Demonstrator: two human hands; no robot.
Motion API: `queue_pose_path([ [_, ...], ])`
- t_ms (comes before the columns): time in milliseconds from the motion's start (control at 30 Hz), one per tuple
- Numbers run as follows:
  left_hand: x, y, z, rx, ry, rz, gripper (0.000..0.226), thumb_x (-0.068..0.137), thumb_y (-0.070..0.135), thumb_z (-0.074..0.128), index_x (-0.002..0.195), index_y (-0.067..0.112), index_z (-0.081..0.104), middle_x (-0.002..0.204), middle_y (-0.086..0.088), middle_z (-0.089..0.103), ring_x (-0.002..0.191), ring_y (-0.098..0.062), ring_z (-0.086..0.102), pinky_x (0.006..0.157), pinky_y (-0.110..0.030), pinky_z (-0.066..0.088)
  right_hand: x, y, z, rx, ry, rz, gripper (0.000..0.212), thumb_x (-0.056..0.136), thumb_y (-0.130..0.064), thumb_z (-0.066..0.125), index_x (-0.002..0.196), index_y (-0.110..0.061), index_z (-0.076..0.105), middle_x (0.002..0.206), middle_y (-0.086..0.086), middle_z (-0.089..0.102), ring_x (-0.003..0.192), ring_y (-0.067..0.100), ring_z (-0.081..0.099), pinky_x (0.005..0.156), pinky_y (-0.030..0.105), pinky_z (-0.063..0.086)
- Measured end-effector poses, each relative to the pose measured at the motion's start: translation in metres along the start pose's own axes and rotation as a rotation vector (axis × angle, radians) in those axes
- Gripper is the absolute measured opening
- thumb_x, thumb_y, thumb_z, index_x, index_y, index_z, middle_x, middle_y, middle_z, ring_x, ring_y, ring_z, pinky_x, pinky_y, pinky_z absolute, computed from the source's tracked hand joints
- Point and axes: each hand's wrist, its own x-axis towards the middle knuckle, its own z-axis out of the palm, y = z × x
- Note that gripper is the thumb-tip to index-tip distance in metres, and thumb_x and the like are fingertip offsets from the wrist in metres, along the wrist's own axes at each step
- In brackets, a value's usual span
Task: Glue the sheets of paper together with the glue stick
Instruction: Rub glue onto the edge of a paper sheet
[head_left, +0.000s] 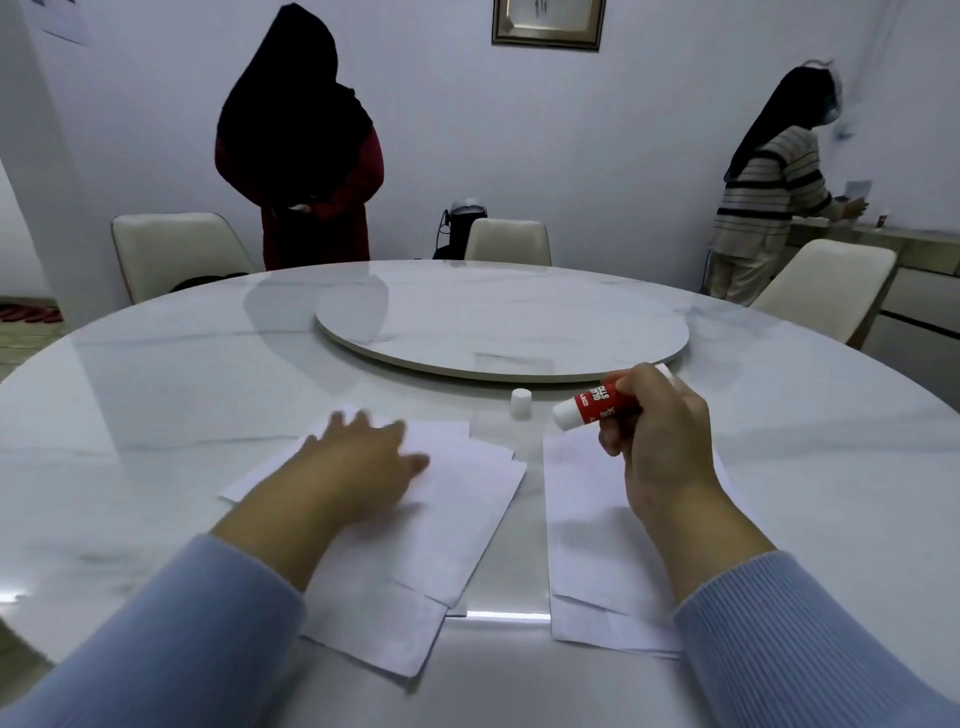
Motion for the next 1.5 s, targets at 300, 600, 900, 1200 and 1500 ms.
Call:
queue_pose_path([
  [300, -0.010, 0.010, -0.003, -0.183, -0.063, 0.219, 0.064, 0.089, 0.051, 0.049, 0.145, 0.041, 0.021, 0.159, 0.014, 0.004, 0.146, -0.008, -0.002, 0.119, -0.036, 0.000, -0.005, 0.008, 0.011, -0.214, -0.102, -0.135, 0.005, 0.074, -0.010, 0.056, 0.073, -0.013, 0.061, 0.063, 0.000, 0.061, 0.051, 0.015, 0.050, 0.053, 0.030, 0.041],
  [600, -0.003, 0.002, 0.016, -0.215, -0.026, 0.277, 0.067, 0.085, 0.057, 0.051, 0.144, 0.042, 0.022, 0.158, 0.016, 0.008, 0.145, -0.004, 0.001, 0.119, -0.032, -0.001, -0.006, 0.036, 0.027, -0.514, -0.433, -0.141, 0.011, 0.083, -0.026, 0.065, 0.090, -0.034, 0.063, 0.107, 0.003, 0.068, 0.093, 0.017, 0.065, 0.089, 0.038, 0.053],
  [900, -0.003, 0.004, 0.018, -0.212, -0.033, 0.302, 0.069, 0.086, 0.053, 0.051, 0.145, 0.041, 0.019, 0.158, 0.016, 0.006, 0.146, -0.004, -0.001, 0.119, -0.031, -0.002, 0.006, 0.036, 0.048, -0.735, -0.567, -0.133, 0.013, 0.088, -0.022, 0.060, 0.099, -0.029, 0.057, 0.103, -0.003, 0.069, 0.100, 0.015, 0.064, 0.092, 0.035, 0.050],
  [1200, 0.000, 0.003, 0.017, -0.207, -0.061, 0.299, 0.071, 0.085, 0.055, 0.052, 0.146, 0.041, 0.018, 0.157, 0.018, 0.004, 0.145, -0.003, -0.002, 0.119, -0.032, -0.003, -0.015, 0.013, 0.037, -0.762, -0.593, -0.190, 0.012, 0.073, -0.021, 0.058, 0.081, -0.012, 0.062, 0.073, -0.002, 0.069, 0.064, 0.009, 0.057, 0.061, 0.026, 0.046],
  [1500, -0.001, 0.002, 0.016, -0.174, -0.059, 0.299, 0.071, 0.084, 0.058, 0.050, 0.146, 0.042, 0.017, 0.157, 0.019, 0.004, 0.145, -0.003, -0.002, 0.119, -0.032, -0.001, -0.036, -0.003, 0.016, -0.652, -0.911, -0.124, 0.027, 0.054, -0.025, 0.057, 0.063, 0.001, 0.058, 0.066, 0.025, 0.059, 0.072, 0.043, 0.064, 0.051, 0.034, 0.050],
])
